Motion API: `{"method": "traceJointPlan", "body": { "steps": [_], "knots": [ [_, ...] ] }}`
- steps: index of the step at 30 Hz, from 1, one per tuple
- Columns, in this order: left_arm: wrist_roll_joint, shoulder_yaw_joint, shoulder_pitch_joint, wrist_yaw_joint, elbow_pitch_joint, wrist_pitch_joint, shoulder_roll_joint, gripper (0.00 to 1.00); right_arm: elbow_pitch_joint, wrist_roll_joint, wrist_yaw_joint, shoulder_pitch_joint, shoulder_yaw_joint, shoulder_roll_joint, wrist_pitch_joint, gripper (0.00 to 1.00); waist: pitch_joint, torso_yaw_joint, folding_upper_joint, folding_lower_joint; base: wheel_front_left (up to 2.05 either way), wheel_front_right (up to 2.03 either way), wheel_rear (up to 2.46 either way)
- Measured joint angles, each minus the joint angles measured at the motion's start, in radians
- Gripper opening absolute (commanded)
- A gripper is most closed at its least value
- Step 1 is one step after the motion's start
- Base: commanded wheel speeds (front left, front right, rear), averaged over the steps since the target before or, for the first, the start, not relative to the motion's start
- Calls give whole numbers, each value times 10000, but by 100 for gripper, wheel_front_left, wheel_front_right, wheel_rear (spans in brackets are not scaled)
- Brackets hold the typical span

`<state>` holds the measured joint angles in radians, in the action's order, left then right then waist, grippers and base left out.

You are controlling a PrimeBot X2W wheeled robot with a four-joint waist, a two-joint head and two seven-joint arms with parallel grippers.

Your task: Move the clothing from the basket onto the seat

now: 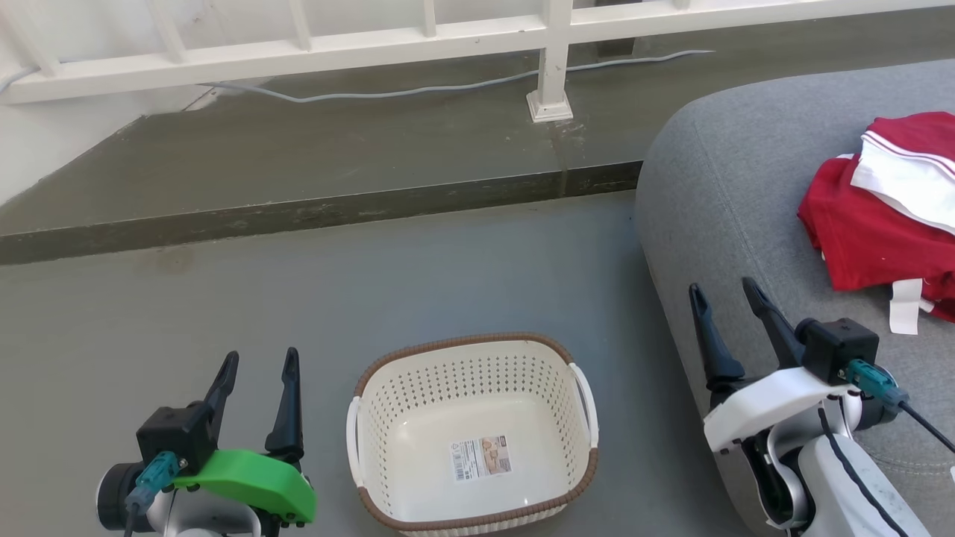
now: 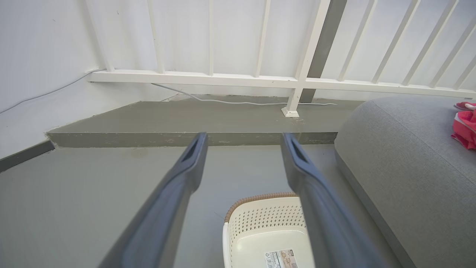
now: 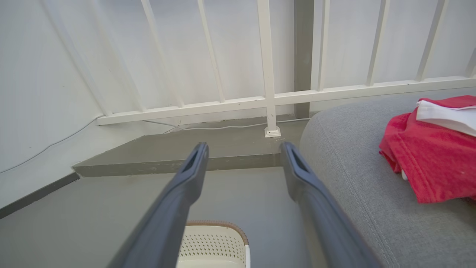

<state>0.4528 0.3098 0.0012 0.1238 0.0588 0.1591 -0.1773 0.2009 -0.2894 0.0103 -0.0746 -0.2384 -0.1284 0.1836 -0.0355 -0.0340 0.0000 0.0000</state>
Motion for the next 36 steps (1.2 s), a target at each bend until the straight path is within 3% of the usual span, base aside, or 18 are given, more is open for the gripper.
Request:
{"method": "traceJointPlan", "body": {
  "steps": [28,29,36],
  "knots": [
    [-380,-86,15,0,19,0,159,100,-433,-81,90,212,4,-42,-261,100,51,39,0,0,0,0,0],
    [-380,-84,18,0,35,0,176,0,-407,-86,90,236,2,-31,-261,0,52,40,0,0,0,0,0],
    [-245,35,173,-17,451,-12,374,0,27,-228,81,606,6,102,-261,0,56,44,0,0,0,0,0]
  ]
}}
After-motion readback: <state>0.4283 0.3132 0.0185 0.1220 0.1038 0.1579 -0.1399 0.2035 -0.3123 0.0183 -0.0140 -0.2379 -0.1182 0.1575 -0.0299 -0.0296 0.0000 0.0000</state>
